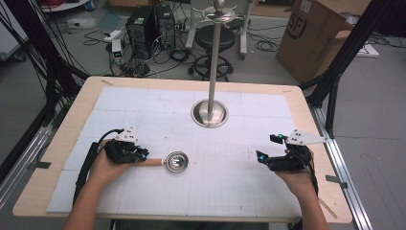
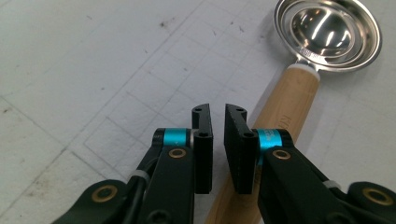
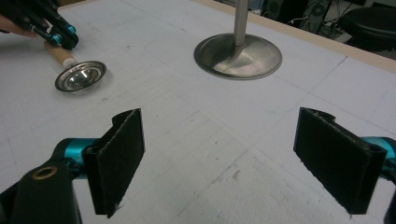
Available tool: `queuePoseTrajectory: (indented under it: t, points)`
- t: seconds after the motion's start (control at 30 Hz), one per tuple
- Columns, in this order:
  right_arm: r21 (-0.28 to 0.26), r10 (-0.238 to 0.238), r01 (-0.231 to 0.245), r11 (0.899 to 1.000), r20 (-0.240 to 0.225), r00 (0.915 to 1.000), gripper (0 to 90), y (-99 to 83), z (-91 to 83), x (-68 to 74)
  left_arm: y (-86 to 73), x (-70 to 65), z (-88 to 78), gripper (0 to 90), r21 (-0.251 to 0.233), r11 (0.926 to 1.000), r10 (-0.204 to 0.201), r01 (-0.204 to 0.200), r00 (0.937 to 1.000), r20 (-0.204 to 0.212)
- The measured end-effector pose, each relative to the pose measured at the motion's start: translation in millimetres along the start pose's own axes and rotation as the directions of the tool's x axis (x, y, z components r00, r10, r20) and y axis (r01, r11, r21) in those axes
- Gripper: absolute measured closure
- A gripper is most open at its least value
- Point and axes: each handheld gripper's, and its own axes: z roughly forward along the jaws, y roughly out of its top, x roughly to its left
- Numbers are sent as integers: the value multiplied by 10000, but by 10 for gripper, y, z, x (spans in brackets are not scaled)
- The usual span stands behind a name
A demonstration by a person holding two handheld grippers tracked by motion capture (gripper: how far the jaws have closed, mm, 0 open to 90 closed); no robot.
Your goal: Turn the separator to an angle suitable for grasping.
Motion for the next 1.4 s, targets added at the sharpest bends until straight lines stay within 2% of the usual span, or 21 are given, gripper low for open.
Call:
queuePoseTrajectory:
  t: [0.07,0.17,0.23,0.27,0.37,0.47,0.83,0.93,1.03,1.1,1.23,1.27,1.4]
  points:
    - [6,7,-7,10000,3,10000,154,0,0,-1,14,2,-48,745,-303,9995,10,-9,10000,38]
    - [47,12,-12,10000,-2,10000,154,-4,4,-3,34,8,-118,631,-808,9967,-29,59,9993,364]
    - [85,6,-6,10000,-9,10000,154,-8,10,-4,47,10,-128,539,-926,9955,-117,176,9979,632]
    - [117,46,-46,9999,-15,10000,154,-10,17,-1,57,0,-124,459,-884,9960,-85,140,9980,622]
    - [127,11,-11,9999,-25,10000,154,-9,21,3,86,-30,-107,429,-844,9964,117,-53,9970,762]
    - [139,-3,4,9999,-23,10000,154,-9,20,4,111,-51,-94,381,-776,9969,219,-163,9972,720]
    - [225,-41,42,9997,-73,10000,154,-13,42,12,184,-118,-49,329,-361,9975,633,-607,9951,762]
    - [241,-66,68,9997,-66,10000,154,-14,47,10,230,-159,-11,333,-28,9960,890,-891,9922,878]
    - [253,-54,56,9997,-62,10000,154,-15,52,15,262,-192,33,340,318,9914,1234,-1269,9878,944]
    - [250,-113,115,9996,-76,9999,154,-15,57,15,268,-202,62,345,538,9889,1326,-1382,9864,974]
    - [274,-74,76,9996,-70,9999,154,-16,63,20,257,-208,109,374,994,9831,1434,-1539,9840,1053]
    - [279,-66,68,9996,-72,10000,154,-16,63,21,252,-215,123,384,1013,9834,1397,-1507,9842,1084]
    - [318,-82,85,9995,-87,9999,154,-19,69,21,251,-226,157,435,1319,9770,1520,-1676,9810,1202]
